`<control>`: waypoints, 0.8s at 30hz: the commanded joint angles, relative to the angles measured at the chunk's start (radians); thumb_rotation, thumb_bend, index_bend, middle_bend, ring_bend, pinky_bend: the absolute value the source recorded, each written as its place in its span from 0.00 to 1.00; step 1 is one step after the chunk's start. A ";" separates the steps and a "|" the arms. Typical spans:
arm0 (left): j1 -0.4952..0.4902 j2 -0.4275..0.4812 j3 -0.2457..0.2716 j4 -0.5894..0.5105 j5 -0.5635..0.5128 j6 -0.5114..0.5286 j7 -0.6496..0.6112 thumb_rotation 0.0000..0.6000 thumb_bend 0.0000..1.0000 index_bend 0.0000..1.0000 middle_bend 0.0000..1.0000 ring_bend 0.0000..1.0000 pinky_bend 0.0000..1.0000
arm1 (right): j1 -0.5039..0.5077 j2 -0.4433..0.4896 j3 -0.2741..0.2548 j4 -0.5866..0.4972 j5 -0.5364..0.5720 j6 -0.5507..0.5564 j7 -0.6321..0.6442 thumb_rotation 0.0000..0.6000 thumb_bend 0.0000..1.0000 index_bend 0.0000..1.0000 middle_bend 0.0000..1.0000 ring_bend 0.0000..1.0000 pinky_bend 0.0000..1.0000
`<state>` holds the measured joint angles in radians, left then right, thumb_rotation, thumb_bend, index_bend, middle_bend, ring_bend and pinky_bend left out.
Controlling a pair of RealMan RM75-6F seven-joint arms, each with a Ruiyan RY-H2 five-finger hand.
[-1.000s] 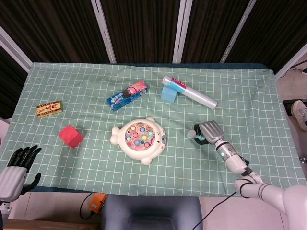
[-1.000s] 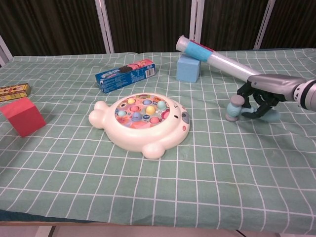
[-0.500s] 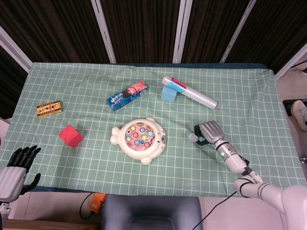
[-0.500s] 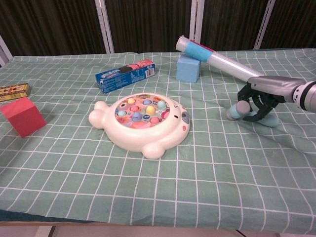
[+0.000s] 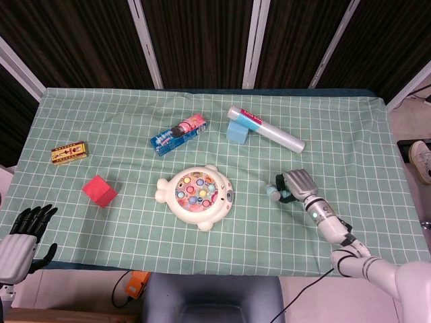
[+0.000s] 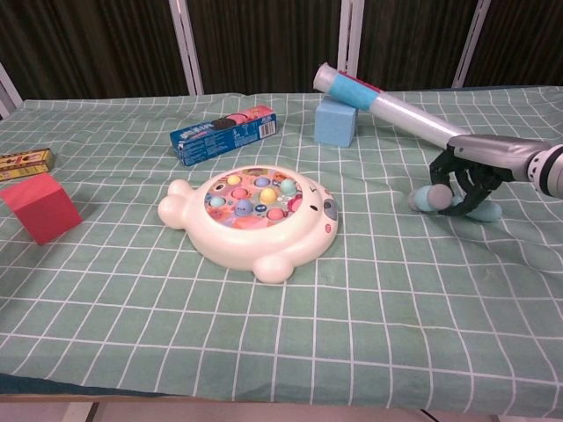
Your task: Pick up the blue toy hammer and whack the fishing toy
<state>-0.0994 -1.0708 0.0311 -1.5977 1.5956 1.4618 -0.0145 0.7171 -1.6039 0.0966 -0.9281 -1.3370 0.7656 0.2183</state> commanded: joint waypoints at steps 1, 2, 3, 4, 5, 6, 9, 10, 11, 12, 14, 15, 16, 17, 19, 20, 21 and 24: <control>0.000 0.000 0.000 0.000 0.000 0.000 0.001 1.00 0.42 0.00 0.06 0.02 0.08 | -0.001 -0.004 0.001 0.012 -0.004 -0.005 0.018 1.00 0.39 0.78 0.68 0.71 0.77; 0.000 0.000 0.000 0.000 -0.001 -0.001 0.001 1.00 0.41 0.00 0.06 0.02 0.08 | -0.001 -0.005 0.001 0.014 -0.006 -0.007 0.023 1.00 0.39 0.77 0.68 0.71 0.77; 0.000 0.000 0.000 0.000 -0.001 -0.001 0.002 1.00 0.41 0.00 0.06 0.01 0.08 | -0.001 -0.005 0.001 0.017 -0.007 -0.007 0.029 1.00 0.38 0.77 0.68 0.71 0.77; 0.000 -0.001 0.000 0.000 -0.001 -0.001 0.002 1.00 0.42 0.00 0.06 0.01 0.08 | -0.001 -0.006 0.002 0.019 -0.010 -0.008 0.037 1.00 0.38 0.77 0.67 0.71 0.77; 0.000 -0.001 0.000 0.000 -0.001 -0.001 0.002 1.00 0.42 0.00 0.06 0.01 0.08 | -0.001 -0.006 0.002 0.022 -0.011 -0.007 0.041 1.00 0.38 0.76 0.67 0.71 0.77; 0.000 -0.001 0.000 0.000 -0.001 -0.001 0.003 1.00 0.42 0.00 0.06 0.01 0.08 | -0.001 -0.007 0.003 0.025 -0.013 -0.006 0.043 1.00 0.37 0.76 0.67 0.71 0.77; -0.001 -0.001 -0.001 0.000 -0.002 -0.002 0.003 1.00 0.42 0.00 0.06 0.02 0.08 | -0.002 -0.009 0.004 0.031 -0.015 -0.005 0.048 1.00 0.37 0.76 0.67 0.70 0.77; -0.001 -0.001 -0.001 0.000 -0.002 -0.002 0.004 1.00 0.42 0.00 0.06 0.02 0.08 | -0.002 -0.010 0.005 0.034 -0.015 -0.005 0.048 1.00 0.37 0.75 0.67 0.70 0.77; -0.001 -0.001 -0.001 0.000 -0.002 -0.002 0.004 1.00 0.42 0.00 0.06 0.02 0.08 | -0.002 -0.011 0.006 0.035 -0.015 -0.004 0.049 1.00 0.37 0.75 0.66 0.70 0.77; -0.001 -0.001 -0.001 0.000 -0.002 -0.003 0.003 1.00 0.42 0.00 0.06 0.02 0.08 | -0.003 -0.011 0.006 0.036 -0.015 -0.004 0.051 1.00 0.36 0.75 0.66 0.70 0.77; -0.001 -0.001 0.000 0.000 -0.002 -0.003 0.003 1.00 0.42 0.00 0.06 0.02 0.08 | -0.003 -0.013 0.006 0.040 -0.015 -0.008 0.054 1.00 0.36 0.75 0.66 0.70 0.77; -0.001 -0.001 0.000 0.000 -0.002 -0.003 0.003 1.00 0.42 0.00 0.06 0.02 0.08 | -0.003 -0.014 0.006 0.042 -0.015 -0.009 0.054 1.00 0.36 0.75 0.66 0.70 0.77; -0.001 -0.001 -0.001 0.000 -0.002 -0.003 0.003 1.00 0.42 0.00 0.06 0.02 0.08 | -0.003 -0.016 0.007 0.045 -0.016 -0.009 0.054 1.00 0.35 0.74 0.66 0.70 0.77; -0.001 -0.001 -0.001 0.000 -0.003 -0.003 0.003 1.00 0.42 0.00 0.06 0.02 0.08 | -0.003 -0.017 0.007 0.046 -0.016 -0.010 0.056 1.00 0.35 0.74 0.66 0.70 0.77; -0.001 -0.002 0.000 0.000 -0.003 -0.003 0.004 1.00 0.42 0.00 0.06 0.01 0.08 | -0.003 -0.018 0.009 0.047 -0.018 -0.008 0.060 1.00 0.35 0.74 0.66 0.70 0.77; -0.001 -0.002 0.000 0.001 -0.003 -0.003 0.004 1.00 0.42 0.00 0.06 0.01 0.08 | -0.002 -0.018 0.009 0.047 -0.019 -0.007 0.062 1.00 0.35 0.74 0.66 0.70 0.77; -0.001 -0.002 0.000 0.001 -0.003 -0.003 0.004 1.00 0.41 0.00 0.06 0.01 0.08 | -0.002 -0.018 0.010 0.048 -0.020 -0.007 0.064 1.00 0.35 0.74 0.66 0.70 0.77; -0.001 -0.002 -0.001 0.000 -0.004 -0.004 0.004 1.00 0.42 0.00 0.06 0.02 0.08 | -0.003 -0.019 0.012 0.050 -0.020 -0.006 0.067 1.00 0.35 0.74 0.66 0.70 0.77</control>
<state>-0.1007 -1.0725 0.0303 -1.5973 1.5914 1.4577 -0.0108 0.7144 -1.6229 0.1081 -0.8783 -1.3570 0.7593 0.2850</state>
